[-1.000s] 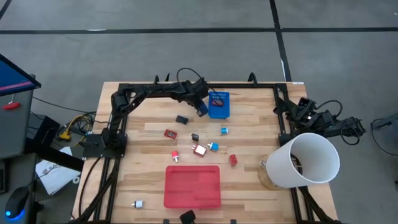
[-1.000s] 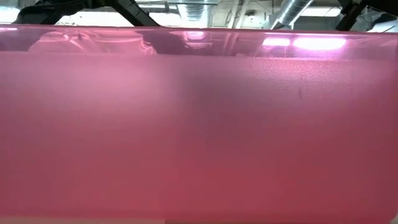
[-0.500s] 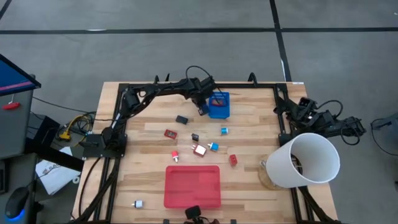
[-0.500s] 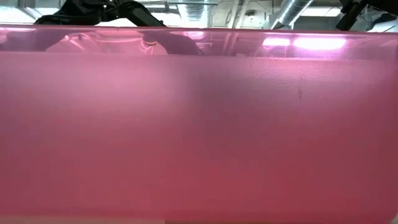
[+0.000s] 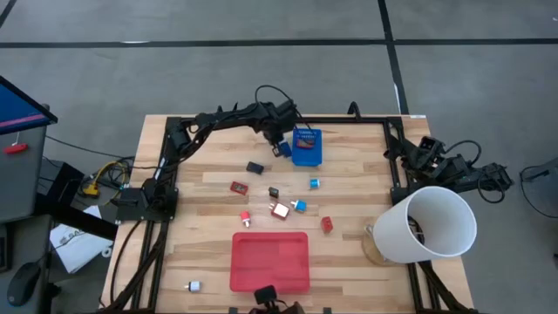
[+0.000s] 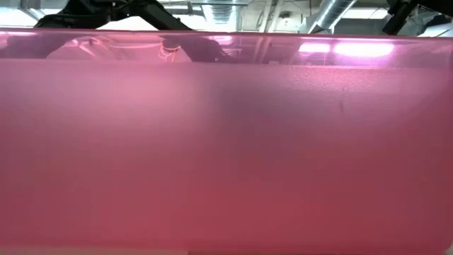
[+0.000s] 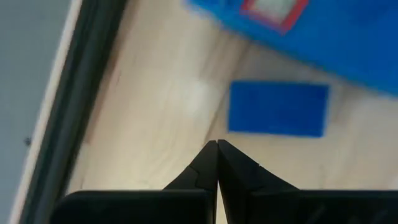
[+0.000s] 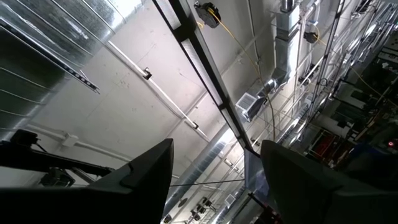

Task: Pick & Place Office items
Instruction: Put the blue digital clock into the blue bin

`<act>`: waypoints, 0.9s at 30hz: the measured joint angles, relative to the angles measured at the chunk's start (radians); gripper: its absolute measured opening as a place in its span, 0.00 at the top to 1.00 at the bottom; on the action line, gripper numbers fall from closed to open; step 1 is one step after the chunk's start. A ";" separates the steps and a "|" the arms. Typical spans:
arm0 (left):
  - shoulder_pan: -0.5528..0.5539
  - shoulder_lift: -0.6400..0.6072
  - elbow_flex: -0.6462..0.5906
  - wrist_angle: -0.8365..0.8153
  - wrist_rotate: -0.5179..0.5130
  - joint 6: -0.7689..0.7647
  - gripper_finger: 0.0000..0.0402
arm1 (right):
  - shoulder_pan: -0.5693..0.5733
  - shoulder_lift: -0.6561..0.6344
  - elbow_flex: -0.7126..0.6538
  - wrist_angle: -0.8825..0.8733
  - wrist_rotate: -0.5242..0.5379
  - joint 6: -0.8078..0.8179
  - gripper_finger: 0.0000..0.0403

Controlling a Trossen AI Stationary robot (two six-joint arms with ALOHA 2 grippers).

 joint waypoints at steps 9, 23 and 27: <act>-0.016 0.011 -0.003 -0.028 0.006 0.107 1.00 | 0.000 0.000 0.000 0.000 0.005 0.001 0.42; -0.027 0.044 0.066 -0.052 0.005 0.110 1.00 | 0.000 0.000 0.000 0.000 0.026 0.003 0.42; -0.016 0.084 0.068 -0.075 -0.016 0.112 1.00 | 0.001 0.000 0.000 0.000 0.026 0.003 0.42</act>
